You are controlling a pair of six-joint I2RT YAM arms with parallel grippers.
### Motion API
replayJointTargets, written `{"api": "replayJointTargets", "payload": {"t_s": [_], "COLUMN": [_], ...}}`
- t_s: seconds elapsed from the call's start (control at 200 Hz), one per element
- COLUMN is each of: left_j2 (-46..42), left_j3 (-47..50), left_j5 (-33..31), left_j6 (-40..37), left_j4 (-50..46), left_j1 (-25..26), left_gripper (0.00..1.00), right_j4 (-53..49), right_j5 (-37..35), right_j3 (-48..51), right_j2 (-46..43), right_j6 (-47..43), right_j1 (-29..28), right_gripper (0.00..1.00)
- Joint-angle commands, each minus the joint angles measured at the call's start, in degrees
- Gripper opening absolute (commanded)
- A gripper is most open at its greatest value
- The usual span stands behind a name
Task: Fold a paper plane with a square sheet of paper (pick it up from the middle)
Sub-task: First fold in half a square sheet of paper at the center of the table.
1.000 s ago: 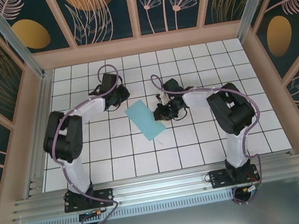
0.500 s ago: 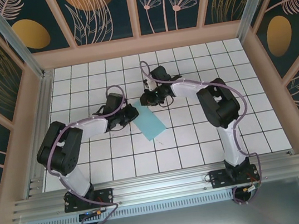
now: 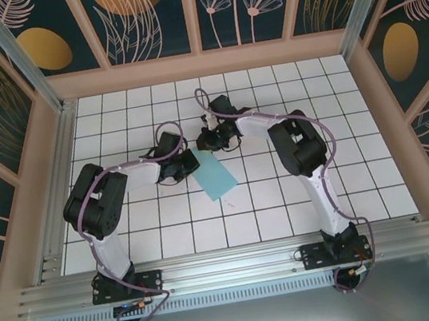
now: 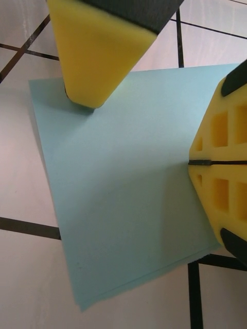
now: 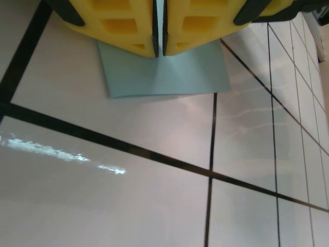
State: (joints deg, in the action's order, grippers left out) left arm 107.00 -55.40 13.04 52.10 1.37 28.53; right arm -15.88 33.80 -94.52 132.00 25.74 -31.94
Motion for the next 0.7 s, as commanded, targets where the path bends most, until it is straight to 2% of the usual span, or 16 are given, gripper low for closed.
{"api": "replayJointTargets", "payload": {"t_s": [0.0, 0.51, 0.696], "left_j2": [2.84, 5.32, 5.32], "left_j3": [0.02, 0.89, 1.95], "left_j5": [-2.23, -2.76, -2.74], "left_j6": [-3.20, -10.21, -10.52], "left_j4": [-7.97, -12.62, -11.98], "left_j1": [0.43, 0.62, 0.65], "left_gripper": [0.08, 0.07, 0.06], "right_j4": [-0.75, 2.15, 9.40], "right_j5": [-1.37, -13.41, -12.33], "right_j3": [-2.01, -3.88, -3.52], "right_j2": [2.48, 4.41, 4.28], "right_j6": [1.83, 14.37, 19.67], "right_j1": [0.20, 0.28, 0.24], "right_gripper": [0.15, 0.16, 0.16]}}
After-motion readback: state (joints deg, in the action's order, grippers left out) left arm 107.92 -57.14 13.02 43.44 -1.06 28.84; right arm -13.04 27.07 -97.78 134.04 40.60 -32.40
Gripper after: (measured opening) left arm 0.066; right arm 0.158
